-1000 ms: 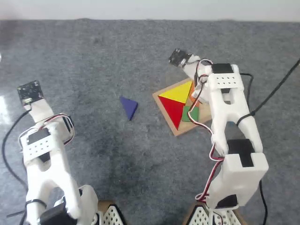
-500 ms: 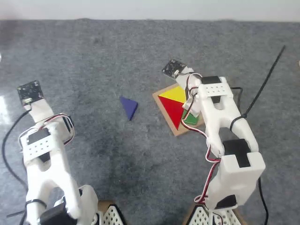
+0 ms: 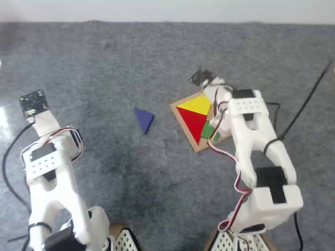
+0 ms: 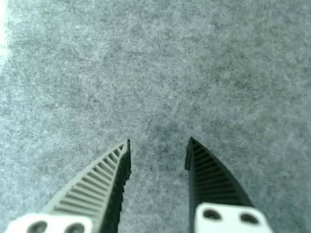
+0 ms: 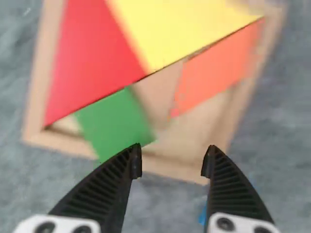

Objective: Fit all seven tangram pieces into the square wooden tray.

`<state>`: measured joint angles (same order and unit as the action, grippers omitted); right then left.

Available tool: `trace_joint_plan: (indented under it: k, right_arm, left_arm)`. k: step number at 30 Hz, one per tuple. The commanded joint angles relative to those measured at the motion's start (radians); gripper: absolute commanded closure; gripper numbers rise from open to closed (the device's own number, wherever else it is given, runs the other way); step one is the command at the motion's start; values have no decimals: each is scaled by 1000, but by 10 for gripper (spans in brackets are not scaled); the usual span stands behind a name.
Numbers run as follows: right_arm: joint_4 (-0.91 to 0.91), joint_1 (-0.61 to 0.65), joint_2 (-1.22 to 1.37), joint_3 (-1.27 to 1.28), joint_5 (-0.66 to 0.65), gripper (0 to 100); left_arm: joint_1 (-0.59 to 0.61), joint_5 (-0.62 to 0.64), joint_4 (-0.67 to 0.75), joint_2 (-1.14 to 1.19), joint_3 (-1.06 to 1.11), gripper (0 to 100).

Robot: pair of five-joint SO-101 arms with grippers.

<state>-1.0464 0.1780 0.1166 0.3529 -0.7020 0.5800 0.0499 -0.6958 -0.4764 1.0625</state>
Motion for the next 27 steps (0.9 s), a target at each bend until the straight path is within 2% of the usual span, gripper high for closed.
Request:
trace_joint_plan:
  k: [1, 11, 16, 20, 24, 27]
  right_arm:
    - [15, 50, -97, 64, -17, 790]
    - [160, 71, -50, 147, -14, 790]
    - [145, 58, -50, 100, -14, 790]
    - [51, 47, -59, 14, -11, 790]
    - [25, 76, -125, -34, 71, 790]
    - [22, 124, -162, -20, 83, 790]
  left_arm:
    - [-3, -9, -6, -38, -24, 816]
    - [0, -9, -6, -38, -21, 816]
    - [0, -9, -6, -38, -19, 816]
    - [0, -9, -6, -38, -21, 816]
    - [0, -9, -6, -38, -21, 816]
    - [0, -9, -6, -38, -21, 816]
